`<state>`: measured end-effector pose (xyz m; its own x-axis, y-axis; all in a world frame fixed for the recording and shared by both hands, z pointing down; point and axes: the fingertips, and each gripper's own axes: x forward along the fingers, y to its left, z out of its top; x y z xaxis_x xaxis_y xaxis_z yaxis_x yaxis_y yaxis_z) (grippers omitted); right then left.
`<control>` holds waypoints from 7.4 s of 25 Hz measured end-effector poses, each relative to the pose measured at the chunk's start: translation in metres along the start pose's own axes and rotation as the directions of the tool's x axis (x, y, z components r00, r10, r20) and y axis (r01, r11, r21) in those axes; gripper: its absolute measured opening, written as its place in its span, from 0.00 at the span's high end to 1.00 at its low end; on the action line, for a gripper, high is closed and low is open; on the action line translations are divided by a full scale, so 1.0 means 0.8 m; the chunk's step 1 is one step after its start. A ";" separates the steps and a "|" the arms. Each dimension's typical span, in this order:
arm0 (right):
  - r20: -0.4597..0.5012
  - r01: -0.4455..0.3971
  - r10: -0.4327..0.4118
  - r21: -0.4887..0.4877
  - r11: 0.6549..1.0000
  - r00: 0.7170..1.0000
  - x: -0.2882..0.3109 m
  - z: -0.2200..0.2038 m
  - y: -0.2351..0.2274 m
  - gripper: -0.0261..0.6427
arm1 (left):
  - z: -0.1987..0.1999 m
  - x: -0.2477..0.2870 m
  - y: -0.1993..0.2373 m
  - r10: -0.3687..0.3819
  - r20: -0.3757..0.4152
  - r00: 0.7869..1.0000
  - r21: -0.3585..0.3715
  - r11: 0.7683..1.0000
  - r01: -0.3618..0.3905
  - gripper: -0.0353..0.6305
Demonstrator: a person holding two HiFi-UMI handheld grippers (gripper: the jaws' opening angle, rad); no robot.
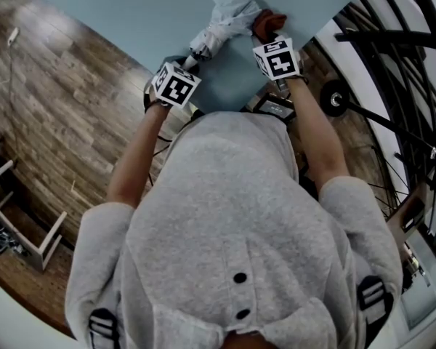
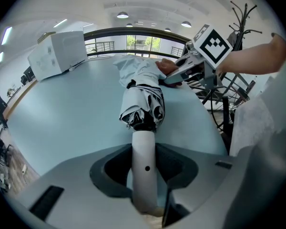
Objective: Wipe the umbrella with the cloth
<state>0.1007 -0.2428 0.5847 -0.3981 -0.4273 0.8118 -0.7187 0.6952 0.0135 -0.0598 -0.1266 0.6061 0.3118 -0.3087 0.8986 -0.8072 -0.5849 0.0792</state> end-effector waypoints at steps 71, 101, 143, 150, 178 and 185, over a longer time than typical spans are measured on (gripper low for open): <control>-0.070 -0.088 0.084 -0.057 0.994 0.994 -0.001 0.001 0.074 0.85 | 0.003 0.000 -0.002 -0.027 0.022 0.999 0.005 1.000 0.027 0.71; -0.098 -0.134 0.126 -0.081 0.988 0.987 0.005 0.009 0.105 0.85 | 0.005 -0.001 -0.002 -0.048 0.020 0.999 0.002 0.999 0.048 0.71; -0.125 -0.229 0.215 -0.112 0.967 0.969 0.006 0.013 0.136 0.85 | 0.007 -0.001 -0.003 -0.056 0.011 0.998 0.010 0.998 0.056 0.71; -0.138 -0.240 0.224 -0.112 0.964 0.965 0.006 0.008 0.143 0.85 | 0.005 0.001 -0.002 -0.062 0.005 0.998 0.010 0.998 0.062 0.71; -0.168 -0.303 0.279 -0.141 0.942 0.945 0.001 0.005 0.172 0.85 | 0.009 0.001 -0.005 -0.073 0.019 0.997 0.013 0.997 0.073 0.71; -0.175 -0.313 0.289 -0.132 0.941 0.941 0.000 0.002 0.183 0.85 | 0.005 0.000 -0.004 -0.072 0.011 0.997 0.013 0.997 0.072 0.71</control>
<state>-0.0054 -0.1415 0.5858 -0.4822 -0.1003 0.8703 -0.4765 0.8637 -0.1644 -0.0557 -0.1279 0.6043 0.3752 -0.2741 0.8855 -0.7762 -0.6151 0.1384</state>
